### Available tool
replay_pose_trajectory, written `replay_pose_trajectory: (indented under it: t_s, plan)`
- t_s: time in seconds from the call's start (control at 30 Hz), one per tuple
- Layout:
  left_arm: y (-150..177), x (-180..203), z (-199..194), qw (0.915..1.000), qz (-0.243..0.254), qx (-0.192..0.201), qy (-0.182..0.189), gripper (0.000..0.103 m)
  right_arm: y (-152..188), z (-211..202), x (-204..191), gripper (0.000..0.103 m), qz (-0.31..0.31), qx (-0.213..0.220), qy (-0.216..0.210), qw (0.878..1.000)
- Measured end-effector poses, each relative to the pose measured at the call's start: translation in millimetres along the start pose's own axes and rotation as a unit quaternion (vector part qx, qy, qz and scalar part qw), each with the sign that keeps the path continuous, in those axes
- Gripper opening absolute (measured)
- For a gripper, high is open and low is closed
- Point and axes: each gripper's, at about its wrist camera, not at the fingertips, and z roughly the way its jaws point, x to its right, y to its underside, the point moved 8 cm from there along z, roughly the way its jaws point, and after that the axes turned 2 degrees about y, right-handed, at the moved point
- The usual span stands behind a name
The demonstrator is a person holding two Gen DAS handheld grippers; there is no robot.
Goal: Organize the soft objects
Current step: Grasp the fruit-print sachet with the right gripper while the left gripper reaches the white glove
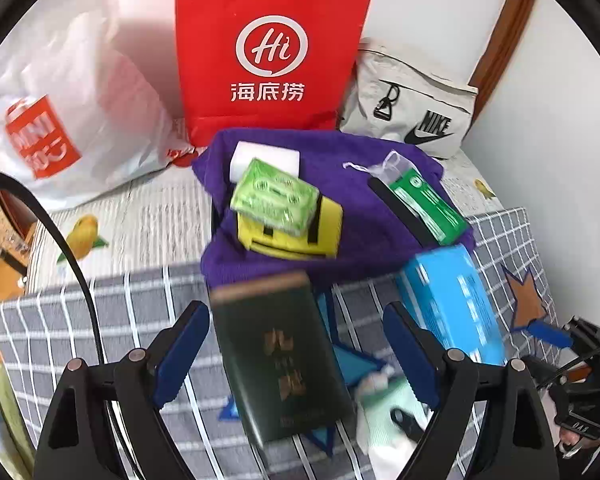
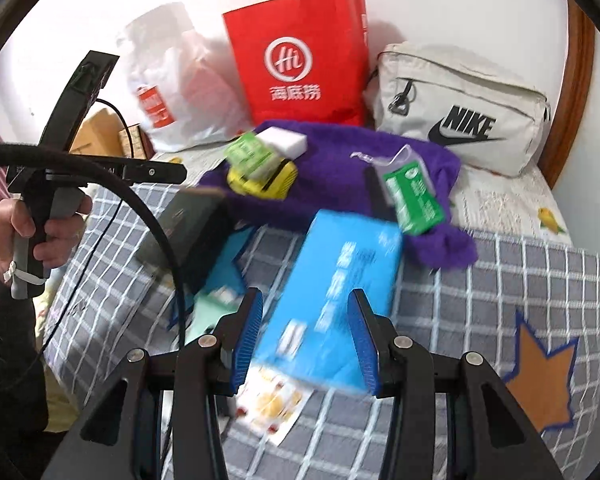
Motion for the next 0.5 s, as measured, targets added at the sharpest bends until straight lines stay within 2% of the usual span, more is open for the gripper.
replay_pose_trajectory:
  t_s: [0.13, 0.27, 0.4, 0.5]
  plan:
    - [27.4, 4.5, -16.0, 1.0000, -0.001, 0.005, 0.002, 0.088, 31.5, -5.2, -24.8, 0.044, -0.013, -0.013, -0.023, 1.000]
    - [52.7, 6.0, -27.6, 0.9998, 0.001, 0.009, -0.018, 0.088, 57.7, 2.0, -39.7, 0.044, -0.018, -0.028, -0.029, 0.999]
    - [75.8, 5.9, -37.9, 0.9997, -0.010, 0.015, -0.017, 0.088, 81.2, 26.4, -35.4, 0.044, 0.012, -0.057, -0.027, 0.998]
    - [90.1, 5.5, -40.6, 0.9996, -0.021, 0.015, -0.008, 0.088, 90.0, 47.2, -25.2, 0.044, 0.037, -0.068, -0.004, 0.997]
